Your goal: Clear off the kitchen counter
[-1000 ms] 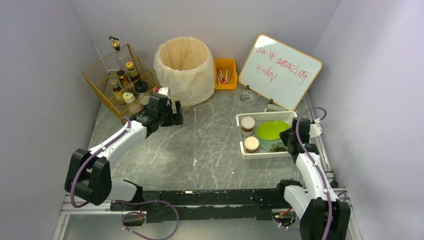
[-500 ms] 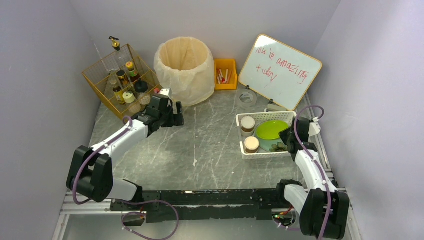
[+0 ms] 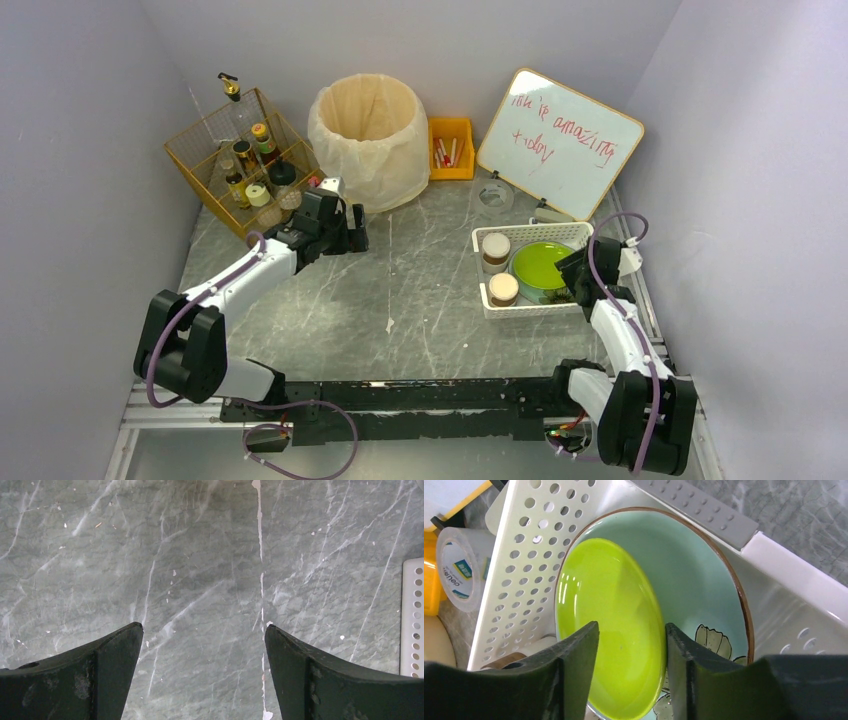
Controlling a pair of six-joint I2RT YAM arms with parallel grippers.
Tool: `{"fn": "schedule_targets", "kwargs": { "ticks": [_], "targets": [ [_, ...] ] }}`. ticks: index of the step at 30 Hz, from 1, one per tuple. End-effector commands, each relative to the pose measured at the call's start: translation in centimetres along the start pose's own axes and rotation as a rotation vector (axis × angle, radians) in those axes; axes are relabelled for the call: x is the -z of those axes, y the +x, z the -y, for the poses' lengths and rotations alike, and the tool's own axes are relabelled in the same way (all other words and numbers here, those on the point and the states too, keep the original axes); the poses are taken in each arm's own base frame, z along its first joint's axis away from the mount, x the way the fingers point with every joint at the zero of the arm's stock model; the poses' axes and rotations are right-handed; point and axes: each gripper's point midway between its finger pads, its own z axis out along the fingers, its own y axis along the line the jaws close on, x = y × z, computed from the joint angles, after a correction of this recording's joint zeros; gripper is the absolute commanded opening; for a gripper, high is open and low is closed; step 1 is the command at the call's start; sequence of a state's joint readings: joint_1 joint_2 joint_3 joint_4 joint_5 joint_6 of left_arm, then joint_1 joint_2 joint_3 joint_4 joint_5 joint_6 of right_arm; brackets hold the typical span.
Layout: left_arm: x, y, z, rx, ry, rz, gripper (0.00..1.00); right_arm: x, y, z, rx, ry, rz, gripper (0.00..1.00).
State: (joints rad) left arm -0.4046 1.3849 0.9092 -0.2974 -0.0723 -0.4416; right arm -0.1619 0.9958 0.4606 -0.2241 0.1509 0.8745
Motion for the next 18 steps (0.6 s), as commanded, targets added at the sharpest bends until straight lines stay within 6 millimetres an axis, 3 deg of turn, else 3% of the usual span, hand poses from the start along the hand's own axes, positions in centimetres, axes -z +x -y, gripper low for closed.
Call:
{"fn": "schedule_targets", "kwargs": {
  "ticks": [1, 18],
  "targets": [
    [0.3, -1.5, 0.8, 0.006, 0.029, 0.037, 0.97, -0.1, -1.0, -0.2, 0.014, -0.005, 0.036, 0.57],
    [0.3, -1.6, 0.9, 0.004, 0.034, 0.038, 0.97, 0.6, -3.3, 0.4, 0.056, 0.082, 0.091, 0.94]
  ]
}}
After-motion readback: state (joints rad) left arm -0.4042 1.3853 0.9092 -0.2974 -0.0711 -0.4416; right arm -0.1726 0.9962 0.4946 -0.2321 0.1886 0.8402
